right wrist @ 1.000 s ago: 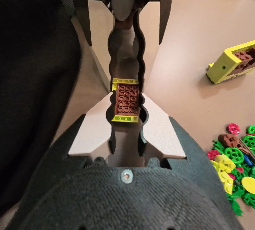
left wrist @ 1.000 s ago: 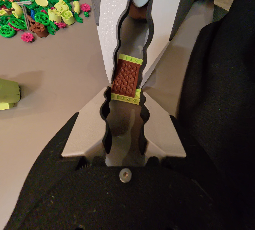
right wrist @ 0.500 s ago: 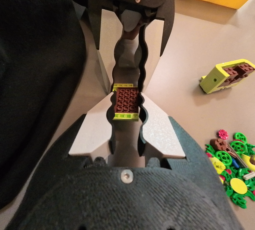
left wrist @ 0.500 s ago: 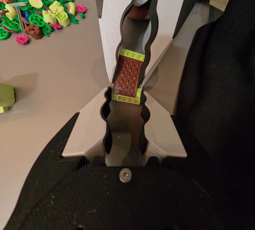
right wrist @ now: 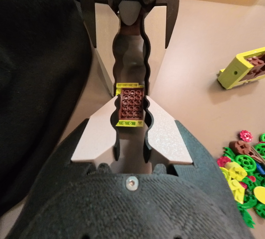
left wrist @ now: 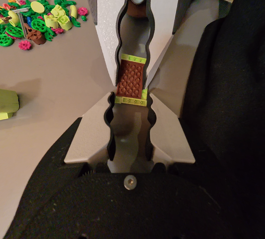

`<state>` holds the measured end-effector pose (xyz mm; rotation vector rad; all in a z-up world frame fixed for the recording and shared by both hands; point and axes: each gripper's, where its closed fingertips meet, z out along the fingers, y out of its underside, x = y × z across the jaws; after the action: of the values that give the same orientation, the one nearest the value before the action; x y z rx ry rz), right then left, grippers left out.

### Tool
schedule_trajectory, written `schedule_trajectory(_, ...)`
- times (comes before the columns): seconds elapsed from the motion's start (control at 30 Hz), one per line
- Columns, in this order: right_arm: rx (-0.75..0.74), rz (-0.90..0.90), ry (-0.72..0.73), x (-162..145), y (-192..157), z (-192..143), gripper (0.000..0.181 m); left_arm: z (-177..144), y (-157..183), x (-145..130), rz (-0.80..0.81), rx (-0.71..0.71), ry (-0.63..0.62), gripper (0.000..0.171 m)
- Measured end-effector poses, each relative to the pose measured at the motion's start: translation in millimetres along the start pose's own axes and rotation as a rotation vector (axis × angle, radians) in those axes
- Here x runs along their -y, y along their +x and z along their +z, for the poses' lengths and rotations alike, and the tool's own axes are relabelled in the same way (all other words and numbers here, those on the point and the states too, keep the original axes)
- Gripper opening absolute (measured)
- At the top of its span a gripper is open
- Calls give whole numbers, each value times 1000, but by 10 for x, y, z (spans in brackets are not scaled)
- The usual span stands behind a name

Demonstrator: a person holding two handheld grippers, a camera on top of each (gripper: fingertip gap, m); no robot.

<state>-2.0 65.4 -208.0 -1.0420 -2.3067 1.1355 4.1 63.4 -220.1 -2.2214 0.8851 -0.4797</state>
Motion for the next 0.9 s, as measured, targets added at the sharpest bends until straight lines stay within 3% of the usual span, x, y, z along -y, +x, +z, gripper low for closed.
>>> schedule_trajectory(0.2, 15, 43, 70, 78, 17, -83, 31, 5, 52, -6, 30, -17, -4, 56)
schedule_trajectory(0.37, 31, 55, 119, 131, 13, -143, 31, -7, 8, 7, 5, 0, 8, 46)
schedule_trajectory(0.6, 27, 49, 228, 233, 8, -294, 31, -38, 10, 38, 4, -2, 37, 45)
schedule_trajectory(0.7, 45, 195, 348, 343, 130, -443, 31, -195, -114, 236, -71, 17, 201, 51)
schedule_trajectory(0.9, 377, 687, 758, 644, 383, -897, 30, -741, -384, 926, -81, 116, 796, 51)
